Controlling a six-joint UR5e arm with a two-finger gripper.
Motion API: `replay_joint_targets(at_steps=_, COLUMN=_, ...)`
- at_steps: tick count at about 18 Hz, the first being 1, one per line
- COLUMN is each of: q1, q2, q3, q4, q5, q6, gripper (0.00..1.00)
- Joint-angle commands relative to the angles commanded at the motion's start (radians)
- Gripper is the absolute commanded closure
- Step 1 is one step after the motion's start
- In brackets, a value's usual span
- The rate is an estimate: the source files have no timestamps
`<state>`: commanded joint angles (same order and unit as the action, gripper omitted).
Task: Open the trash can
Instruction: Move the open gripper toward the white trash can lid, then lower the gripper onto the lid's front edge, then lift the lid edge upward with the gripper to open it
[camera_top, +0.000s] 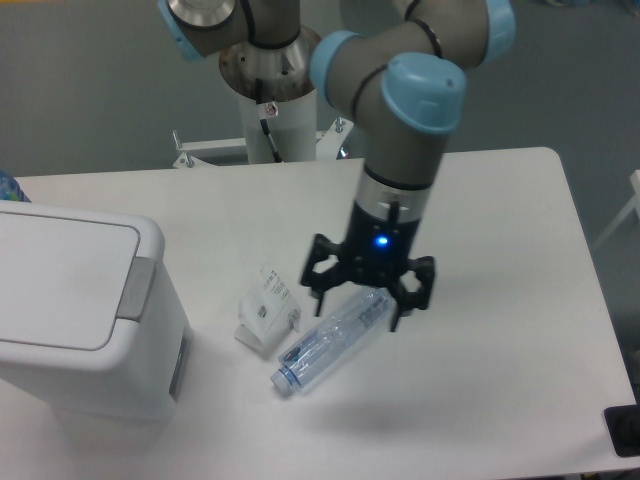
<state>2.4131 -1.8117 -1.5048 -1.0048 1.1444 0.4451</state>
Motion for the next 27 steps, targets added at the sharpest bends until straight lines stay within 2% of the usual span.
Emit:
replay_joint_targets(at_steps=5, q1=-0.08, q2=0.023, q3=0.003, q4=0.07, q5=0.0, q6=-0.117, gripper=0.0)
replay_joint_targets(at_steps=7, q1=-0.117, q2=0.028, q3=0.002, q4=0.081, q5=0.002, q6=-0.169, gripper=0.0)
replay_joint_targets(at_steps=13, q1=-0.167, q2=0.032, q3=-0.021, q4=0.132, q5=0.0, q6=-0.178, gripper=0.0)
replay_joint_targets(at_steps=16, q1=-0.187, q2=0.031, q3=-0.038, q4=0.133, q5=0.002, q6=-0.194, gripper=0.0)
replay_joint_targets(at_steps=19, q1=-0.192, q2=0.063, q3=-0.089, q4=0.133, q5=0.006, q6=-0.207, gripper=0.0)
replay_joint_targets(at_steps=27, q1=-0.192, q2=0.065, q3=-0.094, q4=0.137, q5=0.021, q6=-0.21, gripper=0.0)
